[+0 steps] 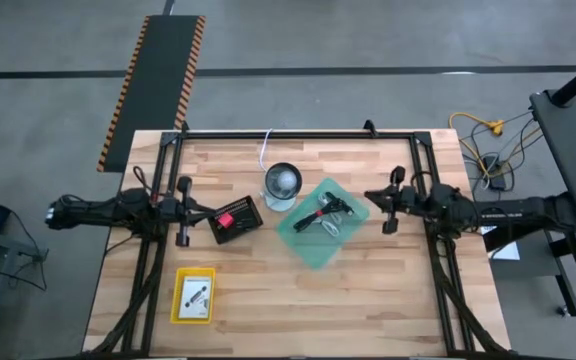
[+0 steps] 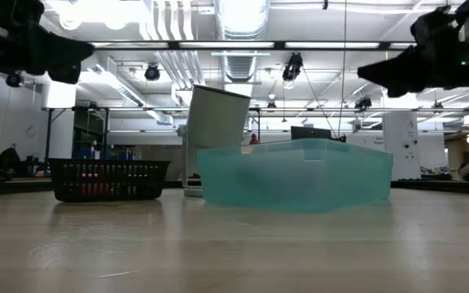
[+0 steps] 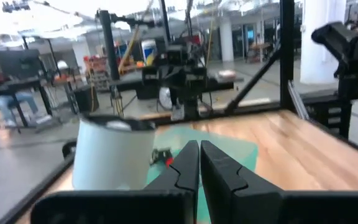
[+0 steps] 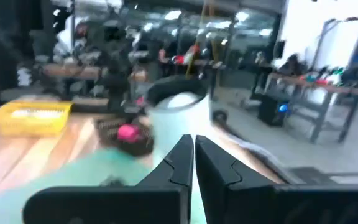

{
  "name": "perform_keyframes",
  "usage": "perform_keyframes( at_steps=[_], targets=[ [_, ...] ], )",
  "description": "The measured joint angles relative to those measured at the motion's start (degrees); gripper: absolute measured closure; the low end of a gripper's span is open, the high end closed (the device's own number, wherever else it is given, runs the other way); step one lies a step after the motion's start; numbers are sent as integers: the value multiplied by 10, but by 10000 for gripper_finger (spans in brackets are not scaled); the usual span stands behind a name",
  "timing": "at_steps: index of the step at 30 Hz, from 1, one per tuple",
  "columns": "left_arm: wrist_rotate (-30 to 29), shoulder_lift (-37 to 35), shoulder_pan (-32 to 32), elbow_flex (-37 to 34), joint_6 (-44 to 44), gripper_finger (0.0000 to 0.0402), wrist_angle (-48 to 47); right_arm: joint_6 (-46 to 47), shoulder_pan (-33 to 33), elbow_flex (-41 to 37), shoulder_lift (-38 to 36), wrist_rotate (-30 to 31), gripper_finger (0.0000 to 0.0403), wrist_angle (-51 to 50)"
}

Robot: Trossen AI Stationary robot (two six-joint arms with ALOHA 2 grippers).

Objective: Pick and place items into bin
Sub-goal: Return to Home Position

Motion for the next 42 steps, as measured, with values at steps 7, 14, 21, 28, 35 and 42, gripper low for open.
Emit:
perform_keyframes(
  at_steps=[7, 14, 21, 28, 35, 42],
  targets=[
    [-1, -20, 0, -8, -16, 401, -42, -18, 32, -5, -102, -8, 394, -67],
    [5, -20, 0, -37, -56, 401, -29, 8, 33, -6, -164, -3, 394, -171],
    [4, -20, -1, -42, -43, 401, -15, 49, 33, -6, -195, -2, 394, -250],
    [5, -14, 0, -56, -41, 402, 22, 70, 33, -6, -198, -12, 394, -267],
    [5, -15, 0, -57, -46, 402, 22, 44, 33, -6, -219, -23, 394, -219],
    [7, -4, 0, -57, -62, 402, 21, 62, 51, -6, -246, -23, 394, -234]
  ],
)
